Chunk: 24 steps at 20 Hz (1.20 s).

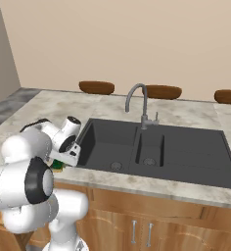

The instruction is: Restock the sink supplies by placing the sponge and soap dispenser on the counter and next to the sink. Make sure the soap dispenser is upright.

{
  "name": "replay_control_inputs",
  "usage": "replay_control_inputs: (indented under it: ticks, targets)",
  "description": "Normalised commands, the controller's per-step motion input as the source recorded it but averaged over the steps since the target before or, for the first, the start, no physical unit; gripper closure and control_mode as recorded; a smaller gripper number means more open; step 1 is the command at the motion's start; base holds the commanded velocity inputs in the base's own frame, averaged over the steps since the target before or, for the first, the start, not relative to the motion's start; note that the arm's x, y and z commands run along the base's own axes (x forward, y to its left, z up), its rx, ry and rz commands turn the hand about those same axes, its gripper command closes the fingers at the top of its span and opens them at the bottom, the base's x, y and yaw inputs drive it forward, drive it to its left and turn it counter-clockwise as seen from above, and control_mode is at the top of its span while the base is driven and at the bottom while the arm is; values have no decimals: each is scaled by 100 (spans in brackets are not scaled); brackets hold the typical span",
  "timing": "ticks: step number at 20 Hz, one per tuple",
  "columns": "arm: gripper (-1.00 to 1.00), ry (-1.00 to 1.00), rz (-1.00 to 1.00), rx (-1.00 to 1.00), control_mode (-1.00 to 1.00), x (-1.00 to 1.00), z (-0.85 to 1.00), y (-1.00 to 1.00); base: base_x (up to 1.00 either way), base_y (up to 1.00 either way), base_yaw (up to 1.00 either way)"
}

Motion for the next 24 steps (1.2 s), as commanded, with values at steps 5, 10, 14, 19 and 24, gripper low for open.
replay_control_inputs:
  ticks: [5,10,14,19,24]
  targets:
    - [-100,-11,-4,0,-100,-66,82,-26,0,0,0]
    - [-100,-15,-3,0,-100,-77,79,-15,0,0,0]
    - [-100,-16,-5,0,-100,-62,87,-27,0,0,0]
    - [-100,-23,-5,0,-100,-55,54,-67,0,0,0]
    - [-100,-23,-4,0,-100,-45,37,-73,0,0,0]
